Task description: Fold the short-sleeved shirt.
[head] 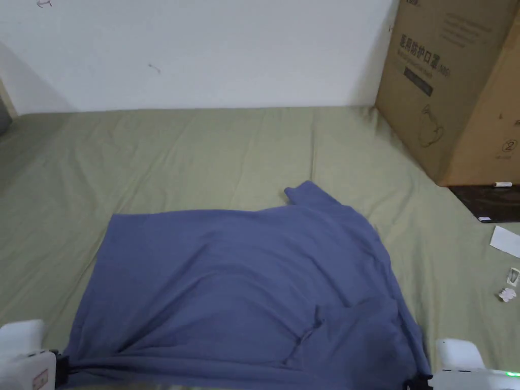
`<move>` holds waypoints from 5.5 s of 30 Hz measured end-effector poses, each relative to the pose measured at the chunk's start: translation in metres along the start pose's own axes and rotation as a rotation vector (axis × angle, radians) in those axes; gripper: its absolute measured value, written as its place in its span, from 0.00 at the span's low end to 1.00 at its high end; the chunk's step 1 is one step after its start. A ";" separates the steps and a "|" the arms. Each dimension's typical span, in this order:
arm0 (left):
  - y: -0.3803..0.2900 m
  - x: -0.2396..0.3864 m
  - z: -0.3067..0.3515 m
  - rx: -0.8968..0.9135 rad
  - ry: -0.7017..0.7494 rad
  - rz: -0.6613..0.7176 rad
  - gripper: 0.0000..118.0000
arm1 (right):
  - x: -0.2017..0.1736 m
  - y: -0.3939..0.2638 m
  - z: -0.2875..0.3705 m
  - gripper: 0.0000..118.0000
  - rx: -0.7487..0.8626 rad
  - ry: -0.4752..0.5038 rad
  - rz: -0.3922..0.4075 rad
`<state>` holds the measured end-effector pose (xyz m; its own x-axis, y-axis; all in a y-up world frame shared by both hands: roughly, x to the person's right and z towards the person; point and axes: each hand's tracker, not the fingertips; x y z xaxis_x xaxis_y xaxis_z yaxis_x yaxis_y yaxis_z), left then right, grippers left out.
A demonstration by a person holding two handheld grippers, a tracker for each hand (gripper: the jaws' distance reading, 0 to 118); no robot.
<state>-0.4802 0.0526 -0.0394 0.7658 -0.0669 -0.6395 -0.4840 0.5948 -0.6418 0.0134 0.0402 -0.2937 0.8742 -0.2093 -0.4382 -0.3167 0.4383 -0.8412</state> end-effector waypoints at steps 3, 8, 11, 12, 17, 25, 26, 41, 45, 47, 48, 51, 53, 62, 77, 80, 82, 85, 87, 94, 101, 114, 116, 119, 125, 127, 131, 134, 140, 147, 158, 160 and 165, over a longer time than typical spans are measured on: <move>-0.008 0.000 0.000 -0.004 0.002 -0.018 0.04 | -0.001 -0.013 0.001 0.01 0.003 -0.005 0.002; -0.015 -0.001 0.010 -0.006 0.034 -0.003 0.84 | -0.004 -0.012 0.009 0.43 0.041 -0.025 0.022; -0.021 -0.005 0.029 0.024 -0.026 0.062 0.88 | -0.005 -0.011 0.021 0.48 0.070 -0.066 0.065; -0.023 -0.006 0.036 0.034 -0.048 0.078 0.88 | -0.005 -0.009 0.026 0.48 0.076 -0.063 0.065; -0.036 -0.006 0.066 0.082 -0.149 0.144 0.41 | -0.017 0.002 0.049 0.36 0.180 -0.009 0.082; -0.063 -0.001 0.060 0.047 -0.100 0.107 0.01 | -0.037 0.005 0.022 0.00 0.133 0.004 0.080; -0.061 -0.003 0.059 0.054 -0.085 0.114 0.03 | -0.038 0.004 0.021 0.00 0.130 -0.002 0.086; -0.022 -0.058 -0.020 -0.013 -0.143 0.360 0.22 | -0.029 0.006 0.002 0.00 0.030 0.001 0.030; -0.027 -0.053 -0.032 -0.056 -0.155 0.387 0.04 | -0.033 0.004 0.001 0.00 0.018 -0.031 0.038; -0.023 -0.054 -0.023 -0.044 -0.162 0.408 0.04 | -0.032 0.004 0.004 0.00 0.014 -0.013 0.024; -0.021 -0.054 -0.019 -0.039 -0.167 0.406 0.04 | -0.032 0.005 0.007 0.00 0.017 0.001 0.021; -0.016 -0.049 -0.007 -0.028 -0.132 0.346 0.04 | -0.034 0.005 0.015 0.00 0.090 0.011 0.071; -0.014 -0.044 -0.003 -0.034 -0.120 0.313 0.04 | -0.034 0.005 0.016 0.30 0.101 -0.004 0.078; -0.019 -0.027 0.005 -0.038 -0.044 0.183 0.04 | -0.029 -0.005 -0.015 0.00 -0.015 -0.096 0.192; 0.036 -0.026 0.036 0.071 -0.028 0.075 0.04 | -0.020 0.072 0.041 0.00 0.149 -0.005 0.062; 0.063 -0.017 0.022 0.080 -0.003 0.017 0.04 | -0.022 0.107 0.028 0.00 0.175 -0.046 0.096; 0.080 -0.012 0.005 0.081 -0.011 0.011 0.04 | -0.022 0.132 0.009 0.00 0.166 -0.065 0.107; 0.097 -0.006 -0.027 0.036 0.005 -0.002 0.04 | -0.020 0.154 -0.023 0.00 0.135 -0.087 0.082; 0.098 -0.003 -0.047 0.018 0.003 -0.014 0.04 | -0.020 0.160 -0.043 0.00 0.109 -0.097 0.082; 0.083 -0.001 -0.057 -0.020 0.021 -0.001 0.95 | -0.031 0.144 -0.060 0.39 0.069 -0.193 0.148; 0.066 -0.017 -0.005 0.061 -0.032 0.070 0.87 | -0.046 0.134 -0.009 0.38 0.169 -0.138 0.258; -0.003 -0.019 -0.003 0.028 -0.104 0.181 0.04 | -0.073 0.072 -0.021 0.01 0.094 0.053 0.149; 0.004 -0.019 -0.014 -0.001 -0.088 0.186 0.50 | -0.074 0.068 -0.023 0.01 0.077 0.076 0.138; 0.011 -0.021 -0.035 -0.030 -0.023 0.174 0.78 | -0.073 0.064 -0.024 0.01 0.060 0.066 0.143; 0.018 -0.014 -0.062 -0.068 -0.086 0.232 0.62 | -0.057 0.059 -0.022 0.01 0.041 0.027 0.101; 0.018 -0.008 -0.061 -0.083 -0.040 0.181 0.53 | -0.050 0.056 -0.020 0.01 0.033 0.010 0.082; 0.023 -0.017 -0.050 -0.064 -0.070 0.205 0.06 | -0.039 0.053 -0.001 0.27 0.087 0.051 0.086; 0.027 -0.013 -0.049 -0.080 -0.072 0.174 0.06 | -0.023 0.061 -0.007 0.61 0.104 -0.017 0.032; 0.032 -0.009 -0.040 -0.074 -0.078 0.143 0.06 | 0.006 0.067 -0.069 0.60 -0.027 -0.076 -0.067; 0.043 -0.012 -0.022 -0.031 -0.064 0.086 0.06 | -0.023 0.069 -0.053 0.06 -0.008 -0.078 0.098; 0.033 -0.028 0.013 -0.025 -0.048 0.024 0.06 | 0.008 0.069 0.013 0.06 0.019 0.000 0.068; 0.021 -0.030 0.016 -0.044 -0.053 0.031 0.06 | 0.014 0.057 0.015 0.06 -0.001 0.016 0.051; -0.013 -0.022 0.004 -0.141 0.013 -0.069 0.06 | 0.014 0.021 -0.006 0.06 -0.095 -0.014 0.057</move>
<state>-0.4888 0.0499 -0.0153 0.7941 -0.1146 -0.5969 -0.4858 0.4706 -0.7366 0.0169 0.0409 -0.3194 0.8586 -0.1741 -0.4822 -0.3989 0.3638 -0.8417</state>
